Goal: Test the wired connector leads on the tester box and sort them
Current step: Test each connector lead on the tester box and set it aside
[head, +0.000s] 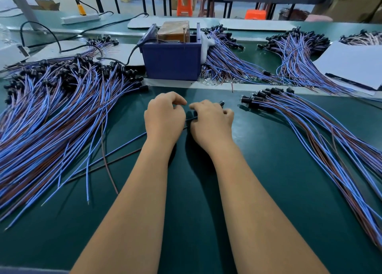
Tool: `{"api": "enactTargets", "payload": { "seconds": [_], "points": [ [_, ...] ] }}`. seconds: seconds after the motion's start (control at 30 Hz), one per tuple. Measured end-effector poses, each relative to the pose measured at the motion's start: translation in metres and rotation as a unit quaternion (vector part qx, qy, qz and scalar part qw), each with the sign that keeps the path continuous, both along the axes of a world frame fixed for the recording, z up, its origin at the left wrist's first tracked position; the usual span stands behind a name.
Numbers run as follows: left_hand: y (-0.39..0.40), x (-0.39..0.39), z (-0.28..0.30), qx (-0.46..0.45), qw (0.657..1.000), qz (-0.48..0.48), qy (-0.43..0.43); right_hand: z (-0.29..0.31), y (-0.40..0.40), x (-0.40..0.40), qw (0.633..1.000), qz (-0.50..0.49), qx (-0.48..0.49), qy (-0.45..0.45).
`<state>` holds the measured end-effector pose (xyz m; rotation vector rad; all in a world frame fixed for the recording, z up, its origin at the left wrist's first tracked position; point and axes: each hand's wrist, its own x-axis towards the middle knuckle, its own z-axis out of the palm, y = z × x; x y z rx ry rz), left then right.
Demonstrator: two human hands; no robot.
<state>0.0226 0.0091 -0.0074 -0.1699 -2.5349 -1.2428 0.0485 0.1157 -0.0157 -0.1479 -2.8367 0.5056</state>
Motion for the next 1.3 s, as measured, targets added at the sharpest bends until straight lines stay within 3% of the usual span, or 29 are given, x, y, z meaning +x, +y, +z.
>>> {"api": "enactTargets", "payload": {
  "seconds": [0.17,0.3,0.43,0.57,0.63,0.73,0.87,0.93,1.07,1.13,1.23,1.3],
  "points": [
    [0.004,0.004,0.006,0.149,0.989,-0.004,-0.012,0.001,0.004,0.001,0.994,-0.082,0.057,0.035],
    [0.005,0.008,0.007,0.189,0.981,-0.04,-0.02,0.0,0.001,0.001,0.992,-0.097,0.078,0.015],
    [0.006,0.009,0.013,0.308,0.936,-0.145,-0.087,0.007,0.006,0.004,0.984,-0.14,-0.086,0.066],
    [0.009,0.009,0.014,0.313,0.918,-0.159,-0.184,0.015,0.008,0.006,0.92,-0.177,-0.308,0.165],
    [0.01,0.005,0.013,0.322,0.918,-0.133,-0.189,0.016,0.009,0.005,0.903,-0.162,-0.36,0.168],
    [0.007,-0.002,0.012,0.396,0.895,-0.09,-0.185,0.014,0.008,0.004,0.911,-0.088,-0.384,0.118],
    [0.006,-0.007,0.011,0.472,0.857,-0.084,-0.187,0.013,0.001,0.006,0.952,0.02,-0.304,0.037],
    [0.005,-0.009,0.01,0.488,0.85,-0.087,-0.178,0.015,-0.003,0.008,0.952,0.057,-0.3,0.005],
    [0.001,-0.013,0.007,0.474,0.863,-0.077,-0.157,0.022,-0.005,0.013,0.884,0.129,-0.445,-0.066],
    [0.0,-0.012,0.008,0.494,0.845,-0.114,-0.168,0.024,-0.006,0.015,0.851,0.125,-0.503,-0.087],
    [0.003,-0.007,0.01,0.513,0.817,-0.172,-0.199,0.022,-0.005,0.012,0.824,0.05,-0.565,0.0],
    [0.008,-0.005,0.01,0.484,0.826,-0.2,-0.207,0.02,-0.002,0.01,0.807,0.017,-0.588,0.051]
  ]
}}
